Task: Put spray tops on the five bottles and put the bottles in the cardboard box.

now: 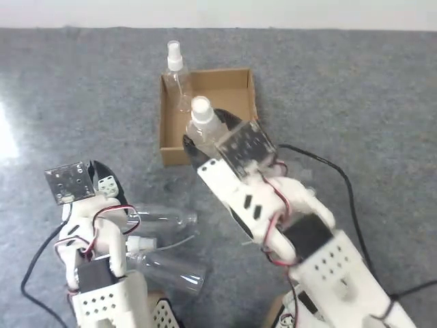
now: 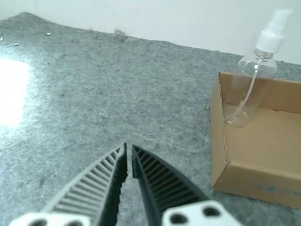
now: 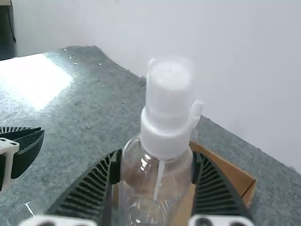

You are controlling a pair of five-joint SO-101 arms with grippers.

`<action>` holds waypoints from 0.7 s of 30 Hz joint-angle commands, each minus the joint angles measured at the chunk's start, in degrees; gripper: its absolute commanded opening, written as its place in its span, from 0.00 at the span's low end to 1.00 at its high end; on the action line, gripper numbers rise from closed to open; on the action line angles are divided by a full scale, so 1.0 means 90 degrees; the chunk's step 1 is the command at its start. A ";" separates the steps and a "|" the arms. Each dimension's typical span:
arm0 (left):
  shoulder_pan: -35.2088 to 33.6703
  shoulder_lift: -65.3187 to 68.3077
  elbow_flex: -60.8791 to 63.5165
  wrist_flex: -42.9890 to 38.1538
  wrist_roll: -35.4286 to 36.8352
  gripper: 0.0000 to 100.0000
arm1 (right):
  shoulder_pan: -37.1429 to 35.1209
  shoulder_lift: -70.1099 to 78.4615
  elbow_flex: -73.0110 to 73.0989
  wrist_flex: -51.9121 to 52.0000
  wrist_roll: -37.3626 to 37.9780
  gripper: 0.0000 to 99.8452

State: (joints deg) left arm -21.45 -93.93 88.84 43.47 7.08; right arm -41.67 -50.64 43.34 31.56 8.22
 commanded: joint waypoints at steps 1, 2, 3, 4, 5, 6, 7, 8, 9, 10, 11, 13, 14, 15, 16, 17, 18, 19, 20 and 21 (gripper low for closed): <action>0.0020 -0.0088 -0.0073 -0.0205 -0.0039 0.01 | 0.0112 0.0562 -0.0791 -0.0054 0.0039 0.09; 0.0020 -0.0088 -0.0073 -0.0205 -0.0039 0.01 | 0.0112 0.0728 -0.0908 -0.0054 0.0039 0.09; 0.0020 -0.0088 -0.0073 -0.0205 -0.0039 0.01 | 0.0112 0.0904 -0.1035 -0.0054 0.0039 0.09; 0.0020 -0.0088 -0.0073 -0.0205 -0.0039 0.01 | 0.0112 0.1060 -0.1153 -0.0054 0.0039 0.09; 0.0020 -0.0088 -0.0073 -0.0205 -0.0049 0.01 | 0.0112 0.1226 -0.1270 -0.0063 0.0039 0.09; 0.0020 -0.0088 -0.0073 -0.0205 -0.0049 0.01 | 0.0112 0.1382 -0.1377 -0.0083 0.0039 0.09; 0.0020 -0.0088 -0.0073 -0.0205 -0.0049 0.01 | 0.0122 0.1519 -0.1436 -0.0181 0.0039 0.09; 0.0020 -0.0088 -0.0073 -0.0205 -0.0049 0.01 | 0.0122 0.1646 -0.1475 -0.0298 0.0039 0.09; 0.0020 -0.0088 -0.0073 -0.0205 -0.0049 0.01 | 0.0122 0.1773 -0.1495 -0.0435 0.0039 0.09; 0.0020 -0.0088 -0.0073 -0.0205 -0.0049 0.01 | 0.0122 0.1900 -0.1495 -0.0581 0.0039 0.09; 0.0020 -0.0088 -0.0073 -0.0205 -0.0049 0.01 | 0.0122 0.2027 -0.1495 -0.0747 0.0039 0.09; 0.0020 -0.0088 -0.0073 -0.0205 -0.0049 0.01 | 0.0122 0.2300 -0.1504 -0.1050 0.0039 0.09; 0.0020 -0.0078 -0.0073 -0.0205 -0.0049 0.01 | 0.0122 0.2437 -0.1504 -0.1197 0.0039 0.09; 0.0020 -0.0078 -0.0073 -0.0205 -0.0049 0.01 | 0.0122 0.2574 -0.1504 -0.1353 0.0039 0.09; 0.0020 -0.0078 -0.0073 -0.0205 -0.0049 0.01 | 0.0132 0.2701 -0.1504 -0.1499 0.0039 0.09; 0.0020 -0.0078 -0.0073 -0.0205 -0.0049 0.01 | 0.0132 0.2838 -0.1504 -0.1636 0.0039 0.09; 0.0020 -0.0078 -0.0073 -0.0205 -0.0049 0.01 | 0.0161 0.2974 -0.1504 -0.1763 0.0039 0.09; 0.0020 -0.0078 -0.0073 -0.0215 -0.0049 0.01 | 0.0210 0.3111 -0.1514 -0.1910 0.0039 0.09; 0.0020 -0.0078 -0.0073 -0.0215 -0.0049 0.01 | 0.0259 0.3228 -0.1514 -0.2085 0.0039 0.09; 0.0029 -0.0078 -0.0073 -0.0215 -0.0049 0.01 | 0.0278 0.3346 -0.1514 -0.2281 0.0039 0.09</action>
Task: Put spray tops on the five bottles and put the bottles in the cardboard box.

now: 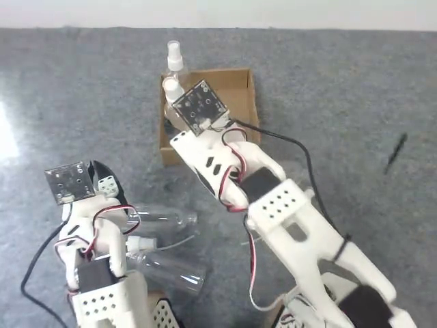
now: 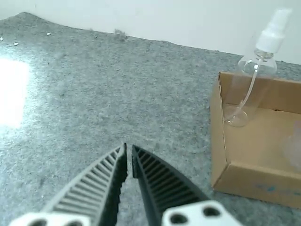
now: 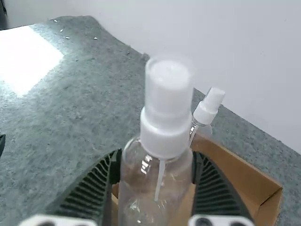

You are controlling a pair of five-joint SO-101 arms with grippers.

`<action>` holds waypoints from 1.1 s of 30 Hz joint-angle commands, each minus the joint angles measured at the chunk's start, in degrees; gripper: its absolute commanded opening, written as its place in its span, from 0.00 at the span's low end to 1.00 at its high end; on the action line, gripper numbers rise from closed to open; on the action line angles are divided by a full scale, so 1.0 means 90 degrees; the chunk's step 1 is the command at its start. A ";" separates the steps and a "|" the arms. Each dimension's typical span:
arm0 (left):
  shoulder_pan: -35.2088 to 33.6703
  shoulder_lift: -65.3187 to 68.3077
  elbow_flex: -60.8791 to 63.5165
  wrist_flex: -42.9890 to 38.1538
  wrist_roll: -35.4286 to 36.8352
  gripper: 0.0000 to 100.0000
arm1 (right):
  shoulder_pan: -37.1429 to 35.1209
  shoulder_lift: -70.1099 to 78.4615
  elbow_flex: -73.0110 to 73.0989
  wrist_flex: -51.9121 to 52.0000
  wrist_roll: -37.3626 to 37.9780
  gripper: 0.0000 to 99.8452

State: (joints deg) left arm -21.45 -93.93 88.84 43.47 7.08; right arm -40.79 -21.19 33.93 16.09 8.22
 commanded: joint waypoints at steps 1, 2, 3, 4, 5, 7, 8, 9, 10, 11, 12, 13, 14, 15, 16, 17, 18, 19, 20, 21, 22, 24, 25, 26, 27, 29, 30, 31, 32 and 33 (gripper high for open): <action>0.0029 -0.0078 -0.0073 -0.0225 -0.0049 0.01 | 0.0230 0.0190 -0.0469 -0.0757 0.0039 0.09; 0.0029 -0.0078 -0.0073 -0.0234 -0.0049 0.01 | 0.0288 0.0308 -0.0469 -0.0933 0.0039 0.09; 0.0029 -0.0078 -0.0063 -0.0283 -0.0049 0.01 | 0.0317 0.0425 -0.0469 -0.1079 0.0039 0.09; 0.0029 -0.0078 -0.0034 -0.0322 -0.0049 0.01 | 0.0347 0.0552 -0.0469 -0.1236 0.0039 0.09; 0.0029 -0.0078 -0.0005 -0.0381 -0.0049 0.01 | 0.0366 0.0669 -0.0469 -0.1392 0.0039 0.09; 0.0029 -0.0078 0.0034 -0.0479 -0.0049 0.01 | 0.0376 0.0894 -0.0469 -0.1646 0.0039 0.09; 0.0029 -0.0078 0.0034 -0.0479 -0.0049 0.01 | 0.0376 0.1011 -0.0469 -0.1753 0.0039 0.09; 0.0029 -0.0078 0.0034 -0.0479 -0.0049 0.01 | 0.0376 0.1099 -0.0469 -0.1851 0.0039 0.09; 0.0029 -0.0078 0.0034 -0.0479 -0.0049 0.01 | 0.0376 0.1197 -0.0469 -0.1939 0.0039 0.09; 0.0029 -0.0078 0.0034 -0.0479 -0.0049 0.01 | 0.0376 0.1284 -0.0469 -0.2007 0.0039 0.09; 0.0029 -0.0078 0.0034 -0.0479 -0.0049 0.01 | 0.0366 0.1392 -0.0469 -0.2115 0.0039 0.09; 0.0029 -0.0078 0.0034 -0.0479 -0.0049 0.01 | 0.0357 0.1490 -0.0469 -0.2232 0.0039 0.09; 0.0029 -0.0078 0.0034 -0.0479 -0.0049 0.01 | 0.0357 0.1607 -0.0469 -0.2359 0.0039 0.09; 0.0029 -0.0078 0.0034 -0.0479 -0.0049 0.01 | 0.0357 0.1724 -0.0469 -0.2486 0.0039 0.09; 0.0029 -0.0078 0.0034 -0.0488 -0.0049 0.01 | 0.0347 0.1861 -0.0469 -0.2632 0.0049 0.09; 0.0029 -0.0078 0.0034 -0.0488 -0.0049 0.01 | 0.0347 0.1988 -0.0479 -0.2789 0.0049 0.09; 0.0029 -0.0078 0.0034 -0.0488 -0.0049 0.01 | 0.0347 0.2125 -0.0479 -0.2955 0.0049 0.09; 0.0029 -0.0078 0.0034 -0.0488 -0.0049 0.01 | 0.0357 0.2252 -0.0479 -0.3111 0.0059 0.09; 0.0029 -0.0078 0.0034 -0.0488 -0.0049 0.01 | 0.0357 0.2369 -0.0488 -0.3267 0.0059 0.09; 0.0029 -0.0078 0.0034 -0.0488 -0.0049 0.01 | 0.0357 0.2486 -0.0547 -0.3336 0.0049 0.09; 0.0039 -0.0078 0.0034 -0.0488 -0.0049 0.01 | 0.0366 0.2603 -0.0625 -0.3355 0.0039 0.09; 0.0039 -0.0078 0.0034 -0.0488 -0.0049 0.01 | 0.0366 0.2847 -0.0821 -0.3355 0.0039 0.09; 0.0078 -0.0078 0.0034 -0.0488 -0.0049 0.01 | 0.0366 0.2965 -0.0918 -0.3355 0.0039 0.09; 0.0147 -0.0078 0.0034 -0.0479 -0.0068 0.01 | 0.0366 0.3092 -0.0996 -0.3355 0.0039 0.09; 0.0215 -0.0078 0.0034 -0.0469 -0.0176 0.01 | 0.0366 0.3209 -0.1065 -0.3385 0.0039 0.09; 0.0313 -0.0078 0.0044 -0.0459 -0.0371 0.01 | 0.0366 0.3414 -0.1172 -0.3424 0.0029 0.09; 0.0332 -0.0078 0.0093 -0.0469 -0.0410 0.01 | 0.0366 0.3492 -0.1231 -0.3424 0.0029 0.09; 0.0332 -0.0078 0.0103 -0.0479 -0.0400 0.01 | 0.0366 0.3580 -0.1299 -0.3424 0.0029 0.09; 0.0332 -0.0078 0.0103 -0.0479 -0.0400 0.01 | 0.0366 0.3658 -0.1358 -0.3424 0.0029 0.09; 0.0332 -0.0078 0.0103 -0.0479 -0.0410 0.01 | 0.0366 0.3717 -0.1416 -0.3424 0.0029 0.09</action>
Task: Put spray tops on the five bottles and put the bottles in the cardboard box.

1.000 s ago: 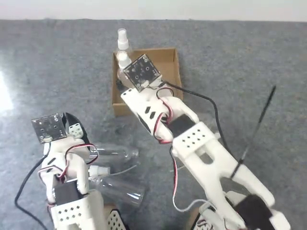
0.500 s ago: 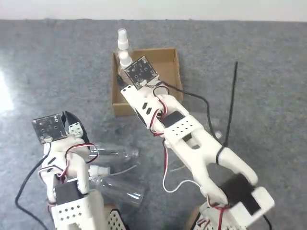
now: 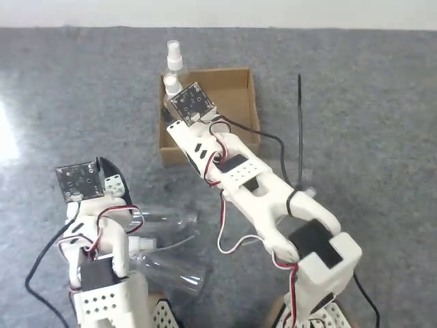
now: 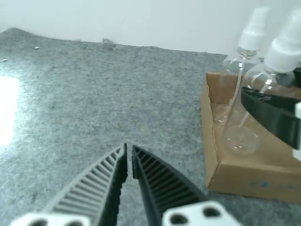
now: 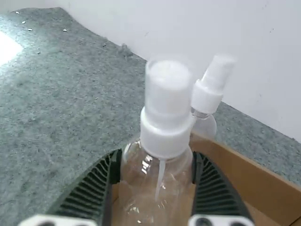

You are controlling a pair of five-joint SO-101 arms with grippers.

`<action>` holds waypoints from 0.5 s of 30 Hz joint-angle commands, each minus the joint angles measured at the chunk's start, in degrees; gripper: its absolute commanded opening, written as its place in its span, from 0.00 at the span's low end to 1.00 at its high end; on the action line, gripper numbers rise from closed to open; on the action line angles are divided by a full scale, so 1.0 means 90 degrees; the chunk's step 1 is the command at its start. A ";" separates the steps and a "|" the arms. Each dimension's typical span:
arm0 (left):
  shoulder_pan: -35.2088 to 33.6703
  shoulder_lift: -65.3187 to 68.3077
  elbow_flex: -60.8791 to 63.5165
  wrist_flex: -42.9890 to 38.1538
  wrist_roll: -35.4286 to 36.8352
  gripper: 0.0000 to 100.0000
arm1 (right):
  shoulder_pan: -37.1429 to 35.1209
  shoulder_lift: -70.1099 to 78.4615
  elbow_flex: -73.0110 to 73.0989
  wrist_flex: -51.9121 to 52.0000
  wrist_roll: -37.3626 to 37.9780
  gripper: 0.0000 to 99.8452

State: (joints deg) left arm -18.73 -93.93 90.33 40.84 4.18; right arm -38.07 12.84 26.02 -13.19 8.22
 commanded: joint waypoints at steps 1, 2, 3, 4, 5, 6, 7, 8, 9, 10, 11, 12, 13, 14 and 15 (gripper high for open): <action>0.0029 -0.0078 -0.0063 -0.0186 -0.0088 0.01 | 0.0063 -0.0005 -0.0576 -0.0171 0.0029 0.09; 0.0029 -0.0078 -0.0063 -0.0186 -0.0088 0.01 | 0.0063 0.0054 -0.0615 -0.0171 0.0029 0.09; 0.0029 -0.0078 -0.0063 -0.0186 -0.0088 0.01 | 0.0063 0.0112 -0.0654 -0.0171 0.0029 0.09; 0.0029 -0.0078 -0.0063 -0.0186 -0.0088 0.01 | 0.0063 0.0171 -0.0703 -0.0171 0.0029 0.09; 0.0029 -0.0078 -0.0063 -0.0186 -0.0088 0.01 | 0.0063 0.0230 -0.0733 -0.0171 0.0029 0.09; 0.0029 -0.0078 -0.0063 -0.0186 -0.0088 0.01 | 0.0073 0.0298 -0.0781 -0.0171 0.0029 0.09; 0.0029 -0.0078 -0.0063 -0.0186 -0.0098 0.01 | 0.0073 0.0366 -0.0830 -0.0171 0.0029 0.09; 0.0029 -0.0078 -0.0063 -0.0186 -0.0098 0.01 | 0.0073 0.0444 -0.0889 -0.0171 0.0029 0.09; 0.0029 -0.0078 -0.0063 -0.0186 -0.0098 0.01 | 0.0073 0.0523 -0.0947 -0.0171 0.0029 0.09; 0.0029 -0.0078 -0.0063 -0.0186 -0.0098 0.01 | 0.0073 0.0601 -0.1006 -0.0171 0.0029 0.09; 0.0029 -0.0078 -0.0063 -0.0186 -0.0098 0.01 | 0.0073 0.0689 -0.1055 -0.0171 0.0029 0.09; 0.0029 -0.0078 -0.0063 -0.0186 -0.0098 0.01 | 0.0073 0.0767 -0.1114 -0.0181 0.0029 0.09; 0.0029 -0.0078 -0.0063 -0.0186 -0.0098 0.01 | 0.0073 0.0835 -0.1162 -0.0181 0.0029 0.09; 0.0029 -0.0078 -0.0063 -0.0186 -0.0107 0.01 | 0.0073 0.0904 -0.1221 -0.0181 0.0029 0.09; 0.0029 -0.0078 -0.0063 -0.0186 -0.0107 0.01 | 0.0073 0.0952 -0.1260 -0.0181 0.0029 0.09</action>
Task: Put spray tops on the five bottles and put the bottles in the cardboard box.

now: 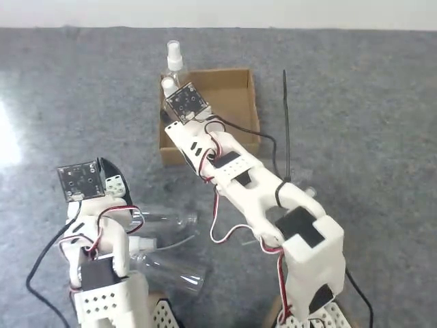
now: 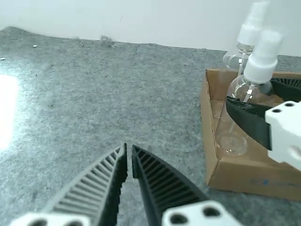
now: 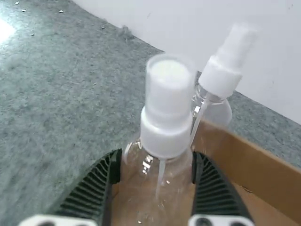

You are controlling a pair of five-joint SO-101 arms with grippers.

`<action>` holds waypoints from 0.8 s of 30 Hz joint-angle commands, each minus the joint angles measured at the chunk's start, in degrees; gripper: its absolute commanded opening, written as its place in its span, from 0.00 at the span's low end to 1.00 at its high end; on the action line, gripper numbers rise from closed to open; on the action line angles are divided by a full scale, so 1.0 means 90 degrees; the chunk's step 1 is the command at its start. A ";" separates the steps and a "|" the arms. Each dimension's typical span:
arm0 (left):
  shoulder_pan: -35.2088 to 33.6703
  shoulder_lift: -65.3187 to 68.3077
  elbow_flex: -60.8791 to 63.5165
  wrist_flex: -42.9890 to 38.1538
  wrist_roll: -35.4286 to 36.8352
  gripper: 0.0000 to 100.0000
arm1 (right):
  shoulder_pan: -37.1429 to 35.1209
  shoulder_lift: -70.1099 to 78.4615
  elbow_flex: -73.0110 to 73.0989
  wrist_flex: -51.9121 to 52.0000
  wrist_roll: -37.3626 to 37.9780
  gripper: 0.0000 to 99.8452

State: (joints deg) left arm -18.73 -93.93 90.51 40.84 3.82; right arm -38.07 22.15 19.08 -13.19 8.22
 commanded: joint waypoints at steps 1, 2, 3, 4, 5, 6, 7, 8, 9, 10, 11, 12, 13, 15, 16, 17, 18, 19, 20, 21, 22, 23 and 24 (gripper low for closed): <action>0.0029 -0.0078 -0.0083 -0.0186 -0.0068 0.01 | 0.0083 -0.0034 -0.0537 -0.0181 0.0029 0.09; 0.0029 -0.0078 -0.0083 -0.0186 -0.0068 0.01 | 0.0083 0.0015 -0.0576 -0.0181 0.0029 0.09; 0.0029 -0.0078 -0.0083 -0.0186 -0.0068 0.01 | 0.0093 0.0054 -0.0606 -0.0181 0.0029 0.09; 0.0029 -0.0078 -0.0083 -0.0186 -0.0068 0.01 | 0.0122 0.0083 -0.0635 -0.0181 0.0029 0.09; 0.0029 -0.0078 -0.0083 -0.0176 -0.0068 0.01 | 0.0151 0.0112 -0.0674 -0.0181 0.0029 0.09; 0.0029 -0.0078 -0.0083 -0.0176 -0.0068 0.01 | 0.0171 0.0142 -0.0733 -0.0181 0.0029 0.09; 0.0029 -0.0078 -0.0083 -0.0176 -0.0068 0.01 | 0.0190 0.0181 -0.0781 -0.0181 0.0029 0.09; 0.0029 -0.0078 -0.0083 -0.0176 -0.0068 0.01 | 0.0239 0.0220 -0.0830 -0.0181 0.0029 0.09; 0.0029 -0.0078 -0.0083 -0.0176 -0.0068 0.01 | 0.0278 0.0259 -0.0869 -0.0181 0.0029 0.09; 0.0029 -0.0078 -0.0083 -0.0176 -0.0068 0.01 | 0.0288 0.0308 -0.0908 -0.0181 0.0029 0.09; 0.0029 -0.0078 -0.0083 -0.0176 -0.0068 0.01 | 0.0298 0.0357 -0.0947 -0.0181 0.0029 0.09; 0.0029 -0.0078 -0.0083 -0.0176 -0.0068 0.01 | 0.0308 0.0396 -0.0977 -0.0181 0.0029 0.09; 0.0029 -0.0078 -0.0083 -0.0176 -0.0068 0.01 | 0.0308 0.0435 -0.1006 -0.0181 0.0029 0.09; 0.0029 -0.0078 -0.0083 -0.0176 -0.0068 0.01 | 0.0288 0.0474 -0.1006 -0.0181 0.0029 0.09; 0.0029 -0.0078 -0.0083 -0.0176 -0.0068 0.01 | 0.0278 0.0484 -0.1006 -0.0181 0.0029 0.09; 0.0029 -0.0078 -0.0083 -0.0176 -0.0068 0.01 | 0.0278 0.0484 -0.1006 -0.0181 0.0029 0.09; 0.0029 -0.0078 -0.0083 -0.0176 -0.0068 0.01 | 0.0278 0.0484 -0.1006 -0.0181 0.0029 0.09; 0.0029 -0.0078 -0.0083 -0.0176 -0.0068 0.01 | 0.0278 0.0484 -0.1006 -0.0181 0.0029 0.10; 0.0029 -0.0078 -0.0083 -0.0176 -0.0068 0.01 | 0.0278 0.0484 -0.1006 -0.0181 0.0029 0.10; 0.0029 -0.0078 -0.0083 -0.0176 -0.0068 0.01 | 0.0278 0.0484 -0.1006 -0.0181 0.0029 0.10; 0.0029 -0.0078 -0.0083 -0.0176 -0.0068 0.01 | 0.0278 0.0484 -0.1006 -0.0181 0.0029 0.10; 0.0029 -0.0078 -0.0083 -0.0176 -0.0068 0.01 | 0.0269 0.0484 -0.1006 -0.0181 0.0029 0.10; 0.0029 -0.0078 -0.0083 -0.0176 -0.0068 0.01 | 0.0269 0.0484 -0.1006 -0.0181 0.0029 0.10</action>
State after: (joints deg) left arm -18.73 -93.93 90.51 40.84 3.82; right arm -36.31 27.52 12.84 -13.27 8.22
